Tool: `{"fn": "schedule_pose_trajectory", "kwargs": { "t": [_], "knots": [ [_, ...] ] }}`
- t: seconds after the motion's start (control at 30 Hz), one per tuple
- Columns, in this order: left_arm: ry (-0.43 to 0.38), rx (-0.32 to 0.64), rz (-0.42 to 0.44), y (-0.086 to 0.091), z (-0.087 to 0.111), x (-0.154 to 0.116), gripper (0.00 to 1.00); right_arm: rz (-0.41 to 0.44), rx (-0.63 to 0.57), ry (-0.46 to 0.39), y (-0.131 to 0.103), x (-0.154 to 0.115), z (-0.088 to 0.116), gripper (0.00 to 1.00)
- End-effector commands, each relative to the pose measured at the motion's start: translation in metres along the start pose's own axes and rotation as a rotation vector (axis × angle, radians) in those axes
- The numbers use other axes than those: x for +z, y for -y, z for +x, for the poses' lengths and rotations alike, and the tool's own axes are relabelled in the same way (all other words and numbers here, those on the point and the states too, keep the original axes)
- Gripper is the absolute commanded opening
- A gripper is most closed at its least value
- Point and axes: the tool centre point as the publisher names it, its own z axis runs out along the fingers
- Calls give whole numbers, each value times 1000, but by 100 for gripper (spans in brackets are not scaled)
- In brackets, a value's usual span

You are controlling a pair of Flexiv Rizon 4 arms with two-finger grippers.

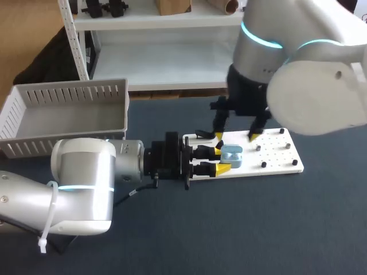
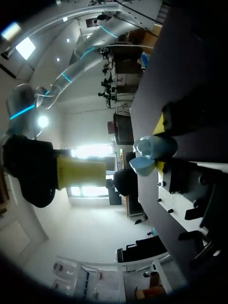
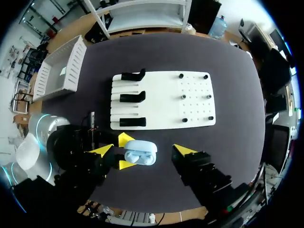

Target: Pick up each earbud case from the left stands, insert the matching earbuds, close the lid, and place the case in the box.

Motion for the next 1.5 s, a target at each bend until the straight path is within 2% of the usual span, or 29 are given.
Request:
{"fn": "schedule_pose_trajectory", "kwargs": {
  "t": [0.03, 0.23, 0.37, 0.63, 1.0, 1.5],
  "knots": [
    [0, 1, -4, 0, 0, 1, 0, 15, 74, 48, 15, 3, -15, 100],
    [0, 1, -4, 0, 0, 1, 0, 25, 168, 12, 38, 17, -48, 100],
    [0, 1, -4, 0, 0, 1, 0, 25, 187, -15, 45, 29, -54, 100],
    [0, 1, -4, 0, 0, 1, 0, 30, 169, -45, 44, 38, -48, 100],
    [0, 1, -4, 0, 0, 1, 0, 49, 113, -101, 38, 41, -23, 100],
    [0, 1, -4, 0, 0, 1, 0, 74, 69, -131, 35, 40, 3, 100]
  ]
}}
